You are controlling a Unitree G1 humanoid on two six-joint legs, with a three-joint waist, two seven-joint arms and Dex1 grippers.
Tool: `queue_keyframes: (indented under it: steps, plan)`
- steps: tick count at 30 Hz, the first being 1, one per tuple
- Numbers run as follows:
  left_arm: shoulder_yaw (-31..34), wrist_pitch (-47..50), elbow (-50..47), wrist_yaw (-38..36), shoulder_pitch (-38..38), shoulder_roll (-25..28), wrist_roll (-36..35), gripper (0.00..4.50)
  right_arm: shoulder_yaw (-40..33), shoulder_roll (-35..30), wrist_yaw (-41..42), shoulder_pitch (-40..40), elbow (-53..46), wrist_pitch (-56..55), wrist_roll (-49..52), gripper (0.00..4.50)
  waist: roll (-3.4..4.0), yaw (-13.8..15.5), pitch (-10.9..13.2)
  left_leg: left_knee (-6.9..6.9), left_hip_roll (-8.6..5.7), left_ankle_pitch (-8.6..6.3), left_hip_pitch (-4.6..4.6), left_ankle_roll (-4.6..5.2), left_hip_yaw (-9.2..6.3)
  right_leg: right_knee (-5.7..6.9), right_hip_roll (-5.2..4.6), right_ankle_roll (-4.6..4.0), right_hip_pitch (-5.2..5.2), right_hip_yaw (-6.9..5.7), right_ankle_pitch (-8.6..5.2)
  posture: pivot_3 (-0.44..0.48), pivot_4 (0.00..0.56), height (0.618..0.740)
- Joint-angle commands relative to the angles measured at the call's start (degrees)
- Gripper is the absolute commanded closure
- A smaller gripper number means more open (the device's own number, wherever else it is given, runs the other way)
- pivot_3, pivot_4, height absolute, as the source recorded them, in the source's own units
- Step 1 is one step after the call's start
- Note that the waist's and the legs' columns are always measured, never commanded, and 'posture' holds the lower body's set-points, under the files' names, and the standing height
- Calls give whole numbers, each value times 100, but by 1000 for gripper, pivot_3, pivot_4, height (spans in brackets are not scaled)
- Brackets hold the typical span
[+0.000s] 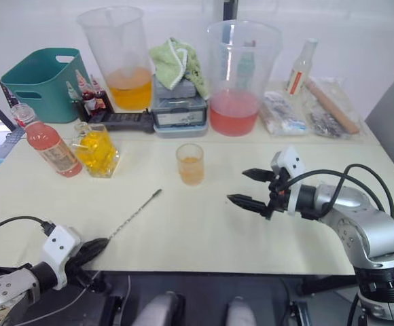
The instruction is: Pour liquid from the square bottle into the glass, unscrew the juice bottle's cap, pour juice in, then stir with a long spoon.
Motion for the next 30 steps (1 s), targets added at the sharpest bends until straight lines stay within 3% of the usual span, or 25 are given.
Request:
queue_keyframes:
  steps: [1, 5, 11, 18, 26, 30]
  plan:
    - [86, 301, 197, -59, -72, 110, -67, 3241, -125, -17, 18, -27, -131, -84, 27, 0, 5, -2, -3, 0, 2, 0, 1, 0, 0, 2, 1, 0, 0, 0, 0, 0, 150, 740]
    - [-27, 811, -67, -162, -485, 353, -293, 1909, -106, 19, -32, -15, -185, -72, 35, 0, 5, 2, -3, 0, 3, 0, 4, 0, 0, 11, 4, 0, 0, -1, 0, 0, 150, 740]
    - [-314, 1905, -236, -63, -1114, 668, -472, 1909, -92, 89, -115, -30, -255, -42, 59, 0, 5, 2, -3, 0, -4, 1, 4, 1, 0, 15, 4, 4, 0, 0, 2, 0, 150, 740]
    - [-568, 2660, -392, 81, -1148, 797, -437, 1909, -97, 68, -143, -33, -261, -54, 42, 0, 6, -1, -4, 0, -4, 1, 6, 1, 0, 19, 4, 4, 0, 1, 2, 0, 150, 740]
    - [-482, 2835, -404, 183, -1034, 767, -493, 4405, 1, 104, -78, -139, -229, -90, 34, 0, 30, -20, -17, -6, 4, 0, 19, 0, 17, 19, 4, 3, -1, 12, 2, 0, 150, 740]
    - [-29, 2750, -282, 236, -1200, 664, -582, 4461, 61, 90, -18, -270, -148, -99, 11, 0, 29, -16, -17, -7, 6, 0, 24, 0, 28, 19, 4, 3, 0, 18, 2, 0, 150, 740]
